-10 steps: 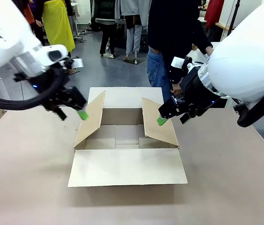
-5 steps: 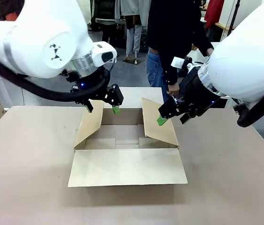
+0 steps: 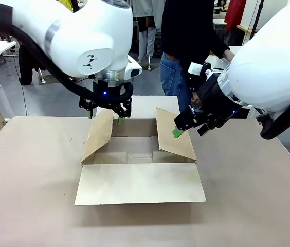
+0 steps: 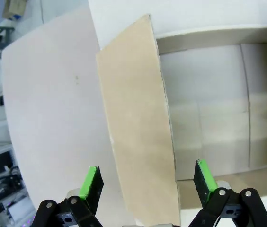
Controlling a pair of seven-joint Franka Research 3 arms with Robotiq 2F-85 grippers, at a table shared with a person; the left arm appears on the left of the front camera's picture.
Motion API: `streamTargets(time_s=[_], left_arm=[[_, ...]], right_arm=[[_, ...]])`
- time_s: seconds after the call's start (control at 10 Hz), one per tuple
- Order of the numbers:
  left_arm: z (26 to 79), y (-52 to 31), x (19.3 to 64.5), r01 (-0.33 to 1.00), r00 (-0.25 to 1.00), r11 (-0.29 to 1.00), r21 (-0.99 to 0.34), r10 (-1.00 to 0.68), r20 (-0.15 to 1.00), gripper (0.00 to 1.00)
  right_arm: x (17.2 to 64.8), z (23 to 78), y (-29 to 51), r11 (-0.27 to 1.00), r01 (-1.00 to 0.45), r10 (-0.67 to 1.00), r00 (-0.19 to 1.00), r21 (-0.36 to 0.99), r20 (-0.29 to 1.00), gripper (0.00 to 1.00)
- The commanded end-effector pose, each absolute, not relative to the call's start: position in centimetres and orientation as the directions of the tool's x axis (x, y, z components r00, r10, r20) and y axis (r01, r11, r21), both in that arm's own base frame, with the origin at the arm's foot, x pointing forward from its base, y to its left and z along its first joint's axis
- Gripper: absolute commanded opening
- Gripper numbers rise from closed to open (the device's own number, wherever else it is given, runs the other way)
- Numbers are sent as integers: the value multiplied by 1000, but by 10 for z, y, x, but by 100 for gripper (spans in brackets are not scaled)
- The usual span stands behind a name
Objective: Pack the gift set into the box.
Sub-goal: Place both hands on the side flaps of the Package Box and spread them outward.
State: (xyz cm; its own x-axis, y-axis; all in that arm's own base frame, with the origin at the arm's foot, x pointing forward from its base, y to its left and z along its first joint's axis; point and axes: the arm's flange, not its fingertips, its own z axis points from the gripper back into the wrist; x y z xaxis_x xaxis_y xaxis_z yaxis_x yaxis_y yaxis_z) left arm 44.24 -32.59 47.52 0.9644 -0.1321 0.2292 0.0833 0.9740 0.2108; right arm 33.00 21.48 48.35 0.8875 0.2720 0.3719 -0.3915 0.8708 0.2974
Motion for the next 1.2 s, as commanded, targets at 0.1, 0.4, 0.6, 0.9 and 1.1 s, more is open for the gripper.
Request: streamTargets(time_s=[0.1, 0.4, 0.6, 0.9, 1.1], left_arm=[[462, -328, 462, 9, 977, 968, 252, -63, 205, 100], [455, -313, 464, -58, 974, 954, 294, -11, 228, 100], [457, -303, 458, -86, 973, 942, 324, 9, 231, 100], [468, -276, 443, -134, 958, 925, 355, 30, 284, 100], [481, -249, 444, -146, 956, 930, 336, 46, 290, 100]], right_arm=[[331, 483, 214, 872, -398, 276, 881, 287, 384, 100], [331, 483, 214, 872, -398, 276, 881, 287, 384, 100], [331, 483, 214, 872, -398, 276, 881, 287, 384, 100], [331, 483, 214, 872, -398, 276, 881, 287, 384, 100], [331, 483, 214, 872, -398, 276, 881, 287, 384, 100]])
